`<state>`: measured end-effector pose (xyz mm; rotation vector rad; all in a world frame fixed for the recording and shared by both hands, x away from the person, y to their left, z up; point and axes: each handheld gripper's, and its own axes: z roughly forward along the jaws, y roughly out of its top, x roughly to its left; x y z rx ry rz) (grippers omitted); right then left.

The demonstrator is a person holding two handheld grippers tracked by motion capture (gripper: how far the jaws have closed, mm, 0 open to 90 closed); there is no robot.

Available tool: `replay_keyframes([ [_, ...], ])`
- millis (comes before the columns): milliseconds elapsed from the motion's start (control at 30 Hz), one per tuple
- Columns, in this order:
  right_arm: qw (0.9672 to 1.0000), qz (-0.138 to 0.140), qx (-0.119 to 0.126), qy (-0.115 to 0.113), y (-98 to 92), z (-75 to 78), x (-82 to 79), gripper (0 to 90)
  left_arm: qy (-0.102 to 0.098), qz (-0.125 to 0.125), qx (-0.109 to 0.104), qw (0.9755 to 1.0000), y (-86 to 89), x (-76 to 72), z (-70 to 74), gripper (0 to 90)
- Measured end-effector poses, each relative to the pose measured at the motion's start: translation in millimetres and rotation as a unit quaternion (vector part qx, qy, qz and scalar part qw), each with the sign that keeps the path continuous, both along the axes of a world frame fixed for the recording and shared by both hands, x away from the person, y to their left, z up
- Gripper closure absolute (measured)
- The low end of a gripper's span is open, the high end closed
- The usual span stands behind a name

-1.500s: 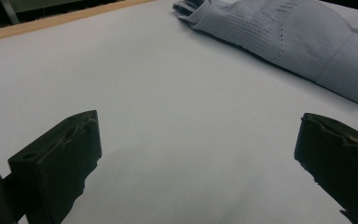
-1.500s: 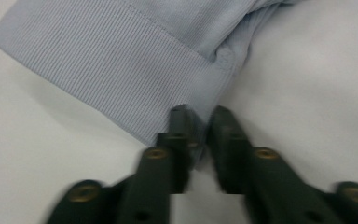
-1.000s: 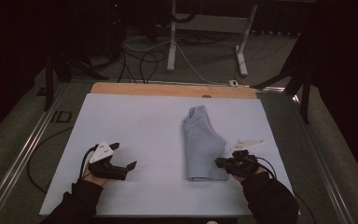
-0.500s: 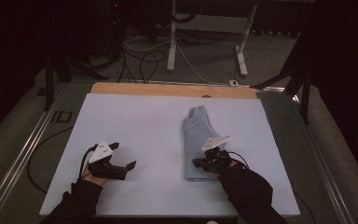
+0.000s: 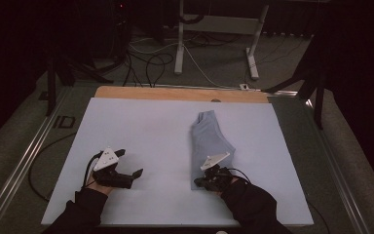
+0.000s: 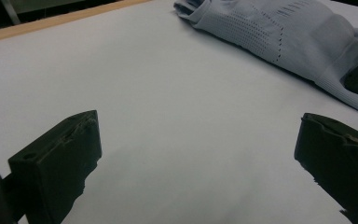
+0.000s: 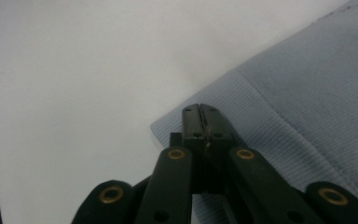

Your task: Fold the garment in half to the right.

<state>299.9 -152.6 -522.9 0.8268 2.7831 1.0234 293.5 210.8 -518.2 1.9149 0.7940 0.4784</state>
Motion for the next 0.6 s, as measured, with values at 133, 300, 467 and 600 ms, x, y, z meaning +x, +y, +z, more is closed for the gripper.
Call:
replay_keyframes([
  [133,1.0,0.002,0.005,0.003,-1.3,-0.4,-0.7,90.0,-0.002,-0.001,-0.001,1.0,0.0,-0.4,0.3,1.2],
  [300,0.9999,0.011,0.006,0.002,-0.3,-1.2,-5.2,90.0,0.0,-0.001,-0.001,1.0,-0.1,-0.1,-0.2,1.2],
  [467,0.9999,0.016,0.004,0.002,1.2,-0.6,-7.0,90.0,-0.001,-0.001,0.0,1.0,-0.6,-0.4,-0.2,1.3],
  [600,0.9997,0.025,-0.002,-0.003,3.2,0.3,-8.9,90.0,0.0,-0.001,-0.001,1.0,-0.3,-0.2,-0.3,1.2],
])
